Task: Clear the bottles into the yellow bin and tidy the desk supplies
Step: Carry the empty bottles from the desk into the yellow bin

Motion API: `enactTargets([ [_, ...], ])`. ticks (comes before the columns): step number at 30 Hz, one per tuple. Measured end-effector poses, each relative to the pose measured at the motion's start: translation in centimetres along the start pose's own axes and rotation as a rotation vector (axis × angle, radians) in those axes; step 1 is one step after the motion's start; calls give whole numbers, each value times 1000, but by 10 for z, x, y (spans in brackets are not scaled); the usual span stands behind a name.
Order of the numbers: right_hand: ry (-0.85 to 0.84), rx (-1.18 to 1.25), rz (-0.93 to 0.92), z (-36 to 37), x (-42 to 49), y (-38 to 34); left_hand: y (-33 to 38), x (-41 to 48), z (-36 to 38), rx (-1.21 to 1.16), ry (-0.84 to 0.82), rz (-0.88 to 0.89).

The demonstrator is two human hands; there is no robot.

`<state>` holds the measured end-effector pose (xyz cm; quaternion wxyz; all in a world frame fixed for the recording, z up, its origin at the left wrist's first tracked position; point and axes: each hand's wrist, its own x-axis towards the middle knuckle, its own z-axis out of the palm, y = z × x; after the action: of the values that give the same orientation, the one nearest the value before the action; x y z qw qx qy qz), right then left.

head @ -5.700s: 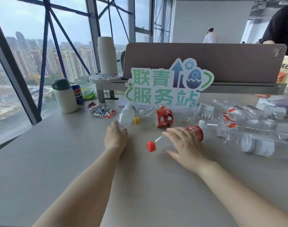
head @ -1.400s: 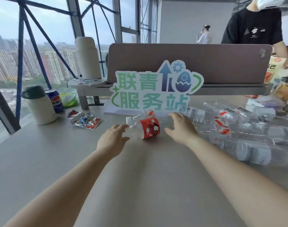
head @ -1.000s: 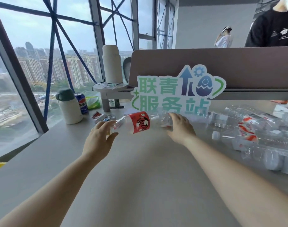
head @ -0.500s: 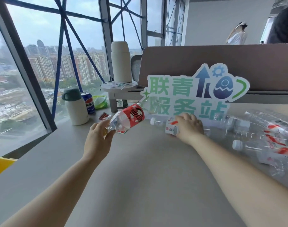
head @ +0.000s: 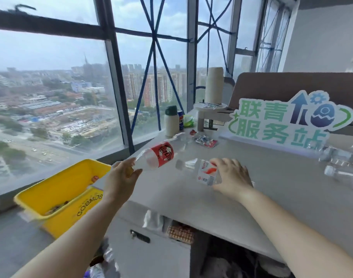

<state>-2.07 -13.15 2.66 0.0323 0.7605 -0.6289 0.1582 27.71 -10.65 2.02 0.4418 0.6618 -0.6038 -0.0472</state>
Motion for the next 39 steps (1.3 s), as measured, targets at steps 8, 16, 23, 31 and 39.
enactTargets([
  [8,167,196,-426,-2,-17,-174,-96,-66,-166,89,181,-148],
  [16,241,487,-671,40,26,-333,-168,-78,-265,204,397,-254],
  [23,249,849,-678,117,76,-453,-250,-29,-286,271,486,-284],
  [31,175,913,-610,196,156,-532,-346,54,-271,300,444,-332],
  [39,270,1051,-526,224,237,-566,-397,138,-253,204,452,-328],
])
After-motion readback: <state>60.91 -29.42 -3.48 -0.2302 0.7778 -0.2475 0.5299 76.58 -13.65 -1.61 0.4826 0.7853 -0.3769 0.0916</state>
